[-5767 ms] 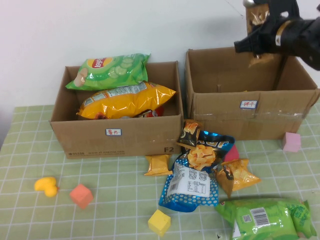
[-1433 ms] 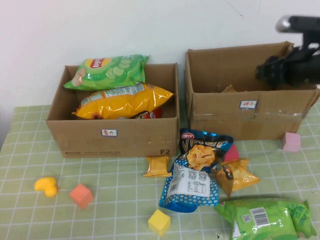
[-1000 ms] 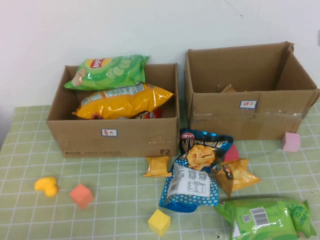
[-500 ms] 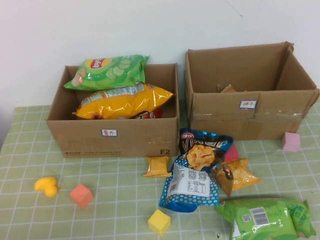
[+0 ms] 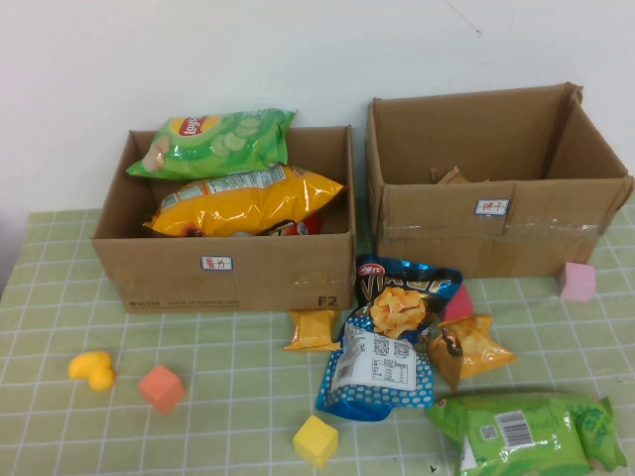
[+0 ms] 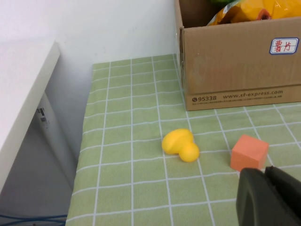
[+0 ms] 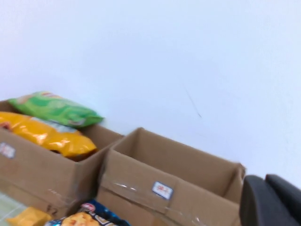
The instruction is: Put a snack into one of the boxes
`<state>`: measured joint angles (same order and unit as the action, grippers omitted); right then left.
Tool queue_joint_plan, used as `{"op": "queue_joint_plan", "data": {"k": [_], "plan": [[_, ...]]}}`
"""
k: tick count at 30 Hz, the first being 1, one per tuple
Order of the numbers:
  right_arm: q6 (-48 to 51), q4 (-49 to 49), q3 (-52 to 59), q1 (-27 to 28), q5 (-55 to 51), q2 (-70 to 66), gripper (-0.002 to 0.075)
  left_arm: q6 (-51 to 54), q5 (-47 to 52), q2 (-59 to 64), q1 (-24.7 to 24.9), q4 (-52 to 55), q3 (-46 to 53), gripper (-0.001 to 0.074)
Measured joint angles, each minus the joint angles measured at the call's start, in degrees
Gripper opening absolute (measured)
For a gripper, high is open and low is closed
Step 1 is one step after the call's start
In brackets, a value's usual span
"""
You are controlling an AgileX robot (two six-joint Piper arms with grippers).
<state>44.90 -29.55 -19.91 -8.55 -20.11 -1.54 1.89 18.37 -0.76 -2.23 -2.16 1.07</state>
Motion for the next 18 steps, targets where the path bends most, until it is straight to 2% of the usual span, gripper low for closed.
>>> {"op": "queue_joint_plan", "data": {"k": [2, 4, 7, 8, 11, 14, 18], "plan": [[-2.3, 1.0, 3.8, 0.0, 3.8, 1.3, -0.0002, 0.0, 0.0, 0.0, 0.0, 0.0, 0.0, -0.0002], [-8.5, 5.2, 7.6, 0.0, 7.3, 1.5, -0.0002, 0.0, 0.0, 0.0, 0.0, 0.0, 0.0, -0.0003], [-27.8, 19.7, 12.4, 0.1, 9.4, 1.5, -0.0002, 0.0, 0.0, 0.0, 0.0, 0.0, 0.0, -0.0002], [-35.7, 25.3, 13.7, 0.1, 8.5, 1.5, -0.0002, 0.0, 0.0, 0.0, 0.0, 0.0, 0.0, -0.0002], [-51.1, 36.8, 16.3, 0.1, 4.4, 1.5, -0.0002, 0.0, 0.0, 0.0, 0.0, 0.0, 0.0, -0.0002], [-56.4, 40.1, 17.2, 0.5, 0.0, 1.5, -0.0002, 0.0, 0.0, 0.0, 0.0, 0.0, 0.0, -0.0002], [-57.8, 41.1, 17.4, 4.1, -2.6, 1.5, -0.0002, 0.0, 0.0, 0.0, 0.0, 0.0, 0.0, -0.0002]]}}
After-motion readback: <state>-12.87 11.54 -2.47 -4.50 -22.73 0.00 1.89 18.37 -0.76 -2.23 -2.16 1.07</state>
